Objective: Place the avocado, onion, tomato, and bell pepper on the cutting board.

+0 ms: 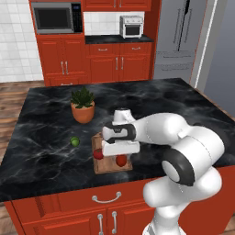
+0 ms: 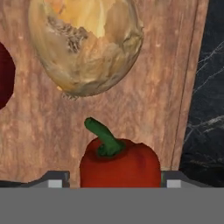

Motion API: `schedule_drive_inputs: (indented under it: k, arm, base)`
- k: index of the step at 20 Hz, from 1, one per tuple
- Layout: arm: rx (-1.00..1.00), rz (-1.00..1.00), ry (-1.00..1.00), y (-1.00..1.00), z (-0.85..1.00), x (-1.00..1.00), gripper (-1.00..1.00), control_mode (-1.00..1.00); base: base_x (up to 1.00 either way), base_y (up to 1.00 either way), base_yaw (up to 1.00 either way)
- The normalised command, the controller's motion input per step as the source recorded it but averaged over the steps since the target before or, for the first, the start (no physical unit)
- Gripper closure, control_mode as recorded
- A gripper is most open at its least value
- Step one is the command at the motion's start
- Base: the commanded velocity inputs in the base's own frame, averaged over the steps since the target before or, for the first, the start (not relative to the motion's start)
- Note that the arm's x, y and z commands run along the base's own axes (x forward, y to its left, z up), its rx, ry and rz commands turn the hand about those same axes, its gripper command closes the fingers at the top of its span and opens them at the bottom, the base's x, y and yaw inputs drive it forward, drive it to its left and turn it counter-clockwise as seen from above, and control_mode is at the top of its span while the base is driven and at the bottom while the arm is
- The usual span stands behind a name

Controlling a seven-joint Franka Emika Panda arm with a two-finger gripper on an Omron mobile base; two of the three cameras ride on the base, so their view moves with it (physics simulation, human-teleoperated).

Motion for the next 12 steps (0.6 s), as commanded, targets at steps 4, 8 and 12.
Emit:
schedule_drive_inputs:
  k: [4, 8, 12]
  arm:
    - [0.0, -0.02, 0.0, 0.0, 0.36, 0.0, -1.0, -1.0]
    - [0.0, -0.01, -0.01, 0.0, 0.52, -0.05, -1.0, -1.0]
    - [0.0, 0.0, -0.07, 0.01, 0.92, -0.2, -1.0, -1.0]
  base:
    - [0.0, 0.0, 0.0]
    - [0.0, 0.0, 0.0]
    - [0.0, 0.0, 0.0]
